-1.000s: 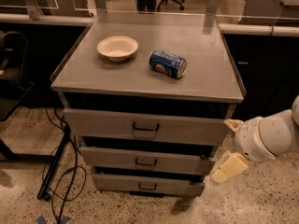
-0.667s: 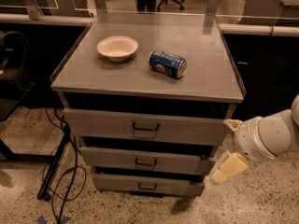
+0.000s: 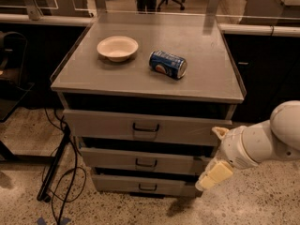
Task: Open middle drawer
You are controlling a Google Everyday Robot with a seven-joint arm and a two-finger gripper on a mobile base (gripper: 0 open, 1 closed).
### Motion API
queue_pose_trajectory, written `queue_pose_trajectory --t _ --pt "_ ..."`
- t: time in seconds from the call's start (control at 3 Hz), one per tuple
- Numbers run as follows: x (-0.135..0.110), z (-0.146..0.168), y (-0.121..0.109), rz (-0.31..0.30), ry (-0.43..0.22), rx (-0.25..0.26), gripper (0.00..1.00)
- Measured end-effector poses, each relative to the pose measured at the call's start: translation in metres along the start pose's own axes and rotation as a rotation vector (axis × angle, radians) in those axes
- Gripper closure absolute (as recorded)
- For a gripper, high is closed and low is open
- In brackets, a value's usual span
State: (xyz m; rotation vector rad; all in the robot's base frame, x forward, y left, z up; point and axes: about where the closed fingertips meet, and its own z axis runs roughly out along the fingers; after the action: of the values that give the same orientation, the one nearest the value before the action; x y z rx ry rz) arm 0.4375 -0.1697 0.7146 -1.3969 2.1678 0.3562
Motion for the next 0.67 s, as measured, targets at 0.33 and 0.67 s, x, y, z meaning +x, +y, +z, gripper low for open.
queue_pose_trajectory --t 0.33,0.67 --pt "0.008 0.023 0.001 0.003 -0.022 0.019 0.0" --pt "0.026 0.066 -0.005 0.028 -0.091 0.071 0.0"
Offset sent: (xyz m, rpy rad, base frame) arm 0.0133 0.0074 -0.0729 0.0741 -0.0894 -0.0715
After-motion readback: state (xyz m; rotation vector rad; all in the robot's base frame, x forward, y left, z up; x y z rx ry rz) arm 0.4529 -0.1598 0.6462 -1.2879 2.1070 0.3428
